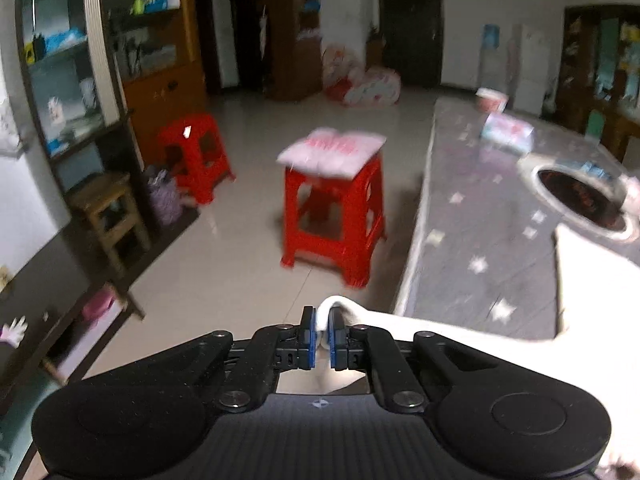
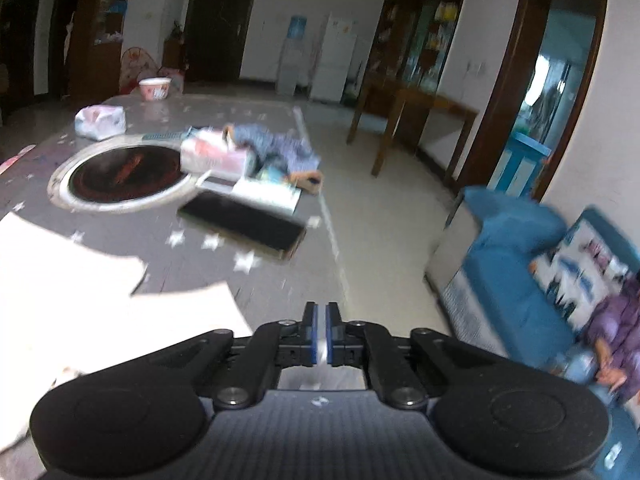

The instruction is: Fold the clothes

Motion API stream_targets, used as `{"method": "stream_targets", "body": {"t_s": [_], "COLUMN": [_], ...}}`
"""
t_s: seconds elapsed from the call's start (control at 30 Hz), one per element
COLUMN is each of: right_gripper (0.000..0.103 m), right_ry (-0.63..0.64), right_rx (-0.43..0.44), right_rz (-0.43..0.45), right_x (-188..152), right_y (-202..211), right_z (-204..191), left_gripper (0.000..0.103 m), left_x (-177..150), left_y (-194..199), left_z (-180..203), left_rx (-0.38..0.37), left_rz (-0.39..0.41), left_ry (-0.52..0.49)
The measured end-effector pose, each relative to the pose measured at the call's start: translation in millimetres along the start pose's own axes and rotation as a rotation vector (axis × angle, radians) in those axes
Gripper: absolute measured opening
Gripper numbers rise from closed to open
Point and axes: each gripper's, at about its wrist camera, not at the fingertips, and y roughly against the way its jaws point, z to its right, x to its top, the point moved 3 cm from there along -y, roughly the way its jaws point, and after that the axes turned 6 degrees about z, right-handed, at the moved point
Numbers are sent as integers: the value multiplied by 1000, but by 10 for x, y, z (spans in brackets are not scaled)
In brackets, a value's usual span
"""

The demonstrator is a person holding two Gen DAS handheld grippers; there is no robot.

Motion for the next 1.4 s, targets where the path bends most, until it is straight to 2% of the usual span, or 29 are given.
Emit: {"method": "stream_targets", "body": {"t_s": [0.07,0.13,0.2,0.23,0.33,0.43,0.57,0.63,0.67,0.73,0.77,0.87,0.97,1.2,1.27,1.33,1.4], "right_gripper": [14,29,37,37,43,47,49,46,41,12,9,7,6,6,6,4,2], "right_ry": [-21,-50,-80,-95,-152,-194,-219,-201,-194,-176,-159,-81,-16,98,102,105,132], "right_rx": [64,94,124,139,160,151,123,120,123,162,162,130,88,-51,-71,-90,-133], "right_rz": [-50,-78,-105,-119,-141,-152,-171,-152,-148,-139,-135,-97,-59,8,20,31,45], "right_x": [-117,-176,-234,-263,-288,-289,-320,-325,-321,-302,-289,-229,-164,-47,-38,-29,-27], "right_y": [-43,-147,-251,-303,-483,-657,-885,-906,-907,-892,-874,-737,-549,-94,-3,88,140], "right_z": [-12,-67,-123,-151,-197,-215,-258,-291,-306,-356,-378,-394,-312,77,167,256,309], "left_gripper": [12,25,29,29,29,29,29,29,29,29,29,29,29,33,30,16,13], "left_x": [-52,-104,-93,-86,-64,-85,-179,-245,-287,-342,-383,-511,-645,-860,-893,-921,-968], "left_y": [0,0,57,86,207,322,409,470,516,603,633,719,672,569,583,591,629], "left_z": [7,13,82,131,379,713,1227,1501,1663,1932,2052,2404,2669,2960,2988,3024,3058], "left_rx": [10,20,0,-16,-107,-233,-418,-496,-538,-619,-661,-789,-850,-899,-923,-954,-971], "left_rz": [-18,-36,-25,-19,4,19,1,-2,-10,-9,-13,-29,-74,-149,-163,-189,-196], "left_ry": [-14,-28,-39,-50,-90,-133,-212,-263,-286,-334,-355,-419,-478,-519,-524,-528,-544]}}
